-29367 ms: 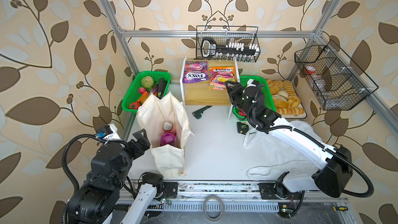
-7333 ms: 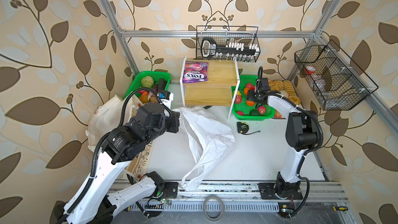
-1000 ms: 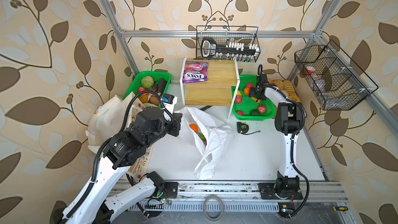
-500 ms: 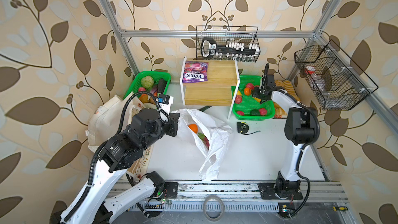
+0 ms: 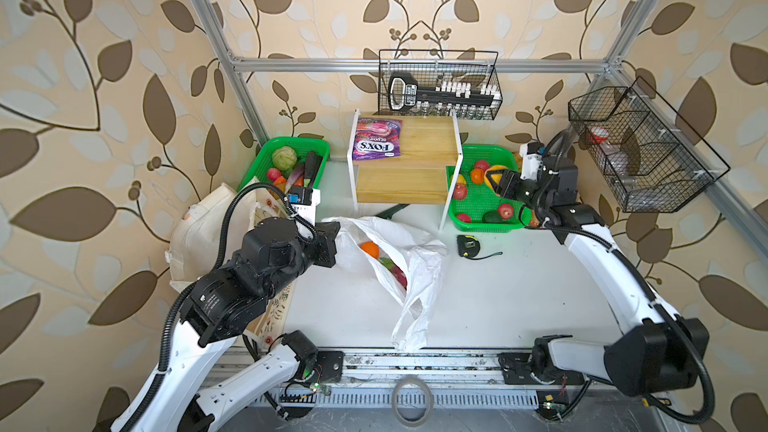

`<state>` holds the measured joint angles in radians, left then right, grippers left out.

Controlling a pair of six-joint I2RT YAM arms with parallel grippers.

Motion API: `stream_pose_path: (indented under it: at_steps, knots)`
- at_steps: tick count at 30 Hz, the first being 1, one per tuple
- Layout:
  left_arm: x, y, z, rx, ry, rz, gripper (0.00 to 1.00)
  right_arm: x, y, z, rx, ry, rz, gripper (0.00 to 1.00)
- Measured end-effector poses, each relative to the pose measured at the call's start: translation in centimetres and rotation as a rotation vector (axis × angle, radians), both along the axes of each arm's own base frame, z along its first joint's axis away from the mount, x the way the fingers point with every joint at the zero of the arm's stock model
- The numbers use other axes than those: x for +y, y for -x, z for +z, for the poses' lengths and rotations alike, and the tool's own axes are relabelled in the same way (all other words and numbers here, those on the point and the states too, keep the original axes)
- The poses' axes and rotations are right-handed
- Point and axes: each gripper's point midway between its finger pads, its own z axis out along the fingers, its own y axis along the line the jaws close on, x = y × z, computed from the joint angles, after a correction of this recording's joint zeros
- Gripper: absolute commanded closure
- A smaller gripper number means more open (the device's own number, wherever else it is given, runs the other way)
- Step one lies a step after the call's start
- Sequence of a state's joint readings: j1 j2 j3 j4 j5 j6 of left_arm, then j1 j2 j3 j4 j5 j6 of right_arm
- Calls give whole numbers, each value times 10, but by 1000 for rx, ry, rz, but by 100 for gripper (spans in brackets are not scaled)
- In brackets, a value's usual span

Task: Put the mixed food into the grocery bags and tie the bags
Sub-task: 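Carry the yellow pear into the white plastic bag and release it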

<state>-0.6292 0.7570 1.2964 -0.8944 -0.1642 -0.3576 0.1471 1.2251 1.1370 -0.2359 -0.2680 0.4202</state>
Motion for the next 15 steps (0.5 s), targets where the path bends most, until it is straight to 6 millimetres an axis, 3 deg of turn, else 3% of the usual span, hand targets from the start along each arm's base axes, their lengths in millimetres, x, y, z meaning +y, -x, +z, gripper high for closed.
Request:
stream_pose_path:
  at_steps: [8,12,15]
  knots:
    - [3,5,-5,36,59,27,100,151,141,52,-142,-133,502,52]
    - [4,8,-8,46,74,32,100,214,193,46,-126,-143,709,52]
    - [4,9,-8,50,81,31,100,249,211,31,-85,-107,794,52]
